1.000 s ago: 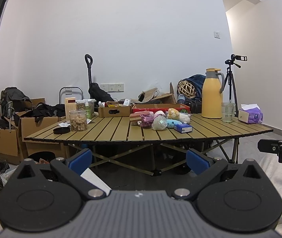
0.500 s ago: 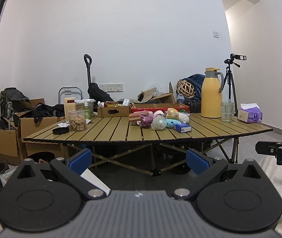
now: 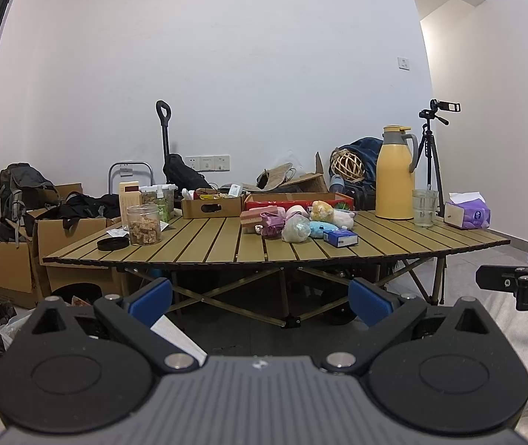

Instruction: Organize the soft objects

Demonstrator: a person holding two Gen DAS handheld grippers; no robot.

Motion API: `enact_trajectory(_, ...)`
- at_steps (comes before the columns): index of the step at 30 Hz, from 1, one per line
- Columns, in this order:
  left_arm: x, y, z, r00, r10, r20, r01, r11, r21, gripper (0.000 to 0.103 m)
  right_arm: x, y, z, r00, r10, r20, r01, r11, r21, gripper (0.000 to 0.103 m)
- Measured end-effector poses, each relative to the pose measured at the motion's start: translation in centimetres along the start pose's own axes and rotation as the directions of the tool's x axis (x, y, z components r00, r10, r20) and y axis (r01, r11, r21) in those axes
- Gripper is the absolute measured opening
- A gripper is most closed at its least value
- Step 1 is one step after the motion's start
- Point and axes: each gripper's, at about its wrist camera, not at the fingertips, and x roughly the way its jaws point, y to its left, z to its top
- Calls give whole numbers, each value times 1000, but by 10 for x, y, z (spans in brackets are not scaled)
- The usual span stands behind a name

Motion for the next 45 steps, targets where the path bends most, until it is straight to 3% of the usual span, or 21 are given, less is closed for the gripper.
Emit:
enact_trajectory(32, 4, -1, 2, 1000, 2, 2, -2, 1000, -5, 103, 2, 1, 2, 1000, 2, 5, -2, 1000, 0, 103)
enact_trajectory(45, 62, -6, 17, 999, -32, -29, 32, 999, 20, 103, 49, -12, 24, 998, -31, 49, 31, 999, -12, 103)
